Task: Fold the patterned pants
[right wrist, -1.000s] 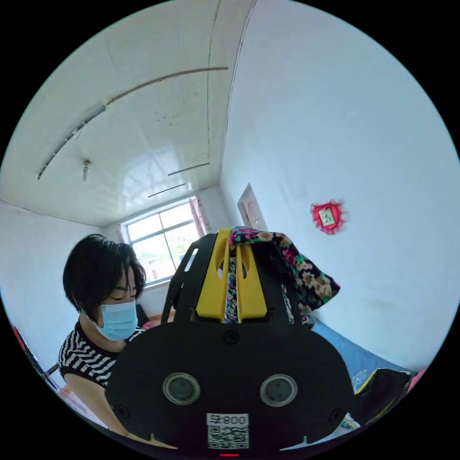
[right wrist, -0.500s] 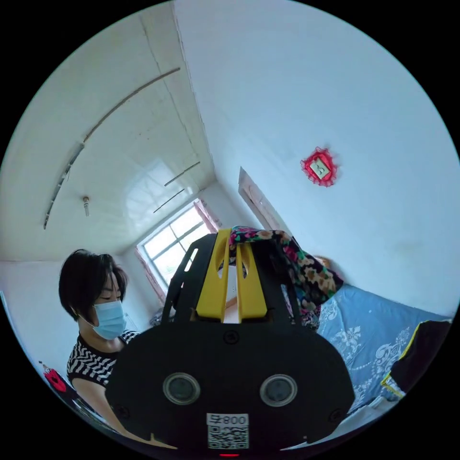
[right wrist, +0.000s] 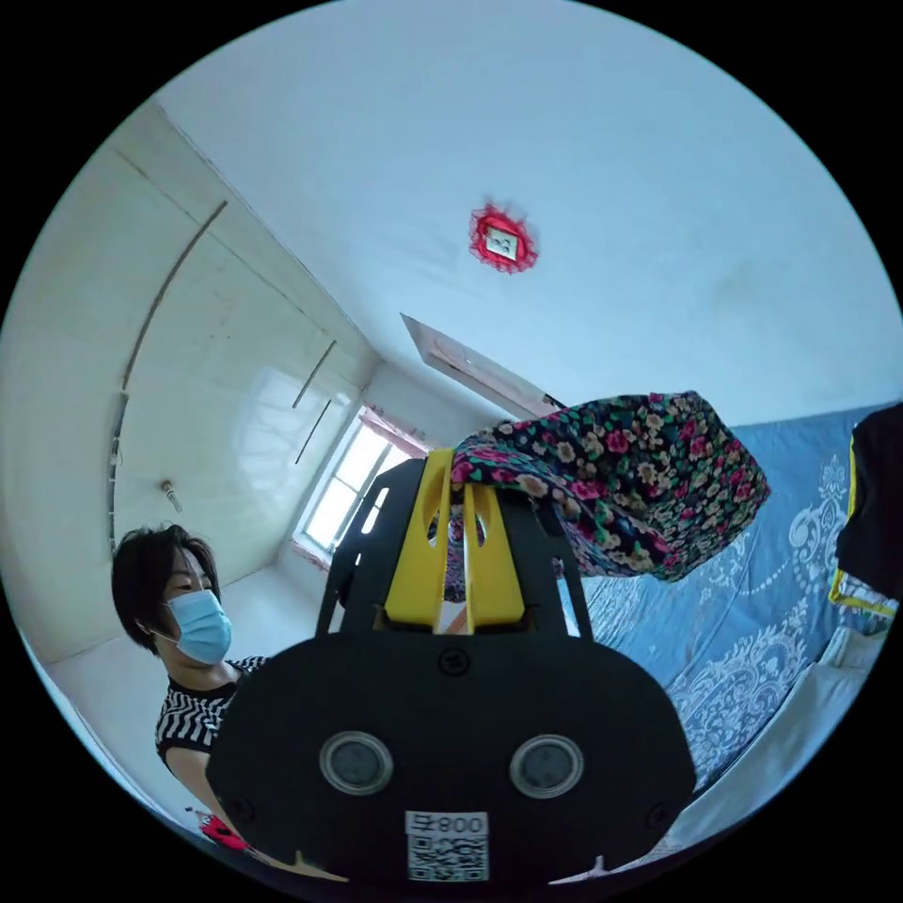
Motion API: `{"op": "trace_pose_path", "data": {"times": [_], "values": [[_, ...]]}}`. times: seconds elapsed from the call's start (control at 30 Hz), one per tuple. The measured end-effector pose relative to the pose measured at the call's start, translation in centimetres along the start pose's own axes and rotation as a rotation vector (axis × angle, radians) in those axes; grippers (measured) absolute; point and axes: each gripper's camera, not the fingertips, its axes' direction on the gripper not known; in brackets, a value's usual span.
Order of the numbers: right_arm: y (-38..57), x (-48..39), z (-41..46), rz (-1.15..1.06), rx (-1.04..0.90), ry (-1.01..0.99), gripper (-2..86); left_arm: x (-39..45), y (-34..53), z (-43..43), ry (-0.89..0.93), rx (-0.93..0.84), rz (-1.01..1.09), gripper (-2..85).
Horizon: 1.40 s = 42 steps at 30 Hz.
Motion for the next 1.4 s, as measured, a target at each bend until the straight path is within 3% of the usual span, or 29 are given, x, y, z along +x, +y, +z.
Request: {"op": "trace_pose_path", "data": {"times": [0.27, 0.5, 0.7, 0.9, 1.03, 1.17, 1.4], "values": [[5.1, 13.5, 6.1, 0.299, -0.161, 0.04, 2.3, 0.0, -7.5, -5.0, -0.06, -0.031, 0.106, 1.2], [10.3, 23.2, 13.0, 0.572, -0.316, 0.238, 9.4, -1.9, -15.4, -4.0, 0.17, -0.143, 0.138, 1.2], [16.4, 27.7, 19.9, 0.693, -0.275, 0.123, 9.5, -2.7, -21.3, -1.1, 0.293, -0.3, 0.168, 1.2], [17.3, 22.4, 28.2, 0.441, -0.363, -0.015, 9.8, -0.9, -24.8, 1.9, 0.341, -0.437, 0.273, 1.2], [14.0, 14.1, 33.2, 0.086, -0.439, -0.061, 11.3, 0.9, -25.3, 2.9, 0.338, -0.474, 0.345, 1.2], [13.0, 6.7, 37.1, -0.212, -0.523, 0.017, 12.8, 2.9, -24.9, 4.2, 0.321, -0.496, 0.374, 1.2], [15.9, 3.5, 39.6, -0.391, -0.581, 0.282, 11.1, 6.5, -23.9, 7.0, 0.285, -0.577, 0.438, 1.5]]}}
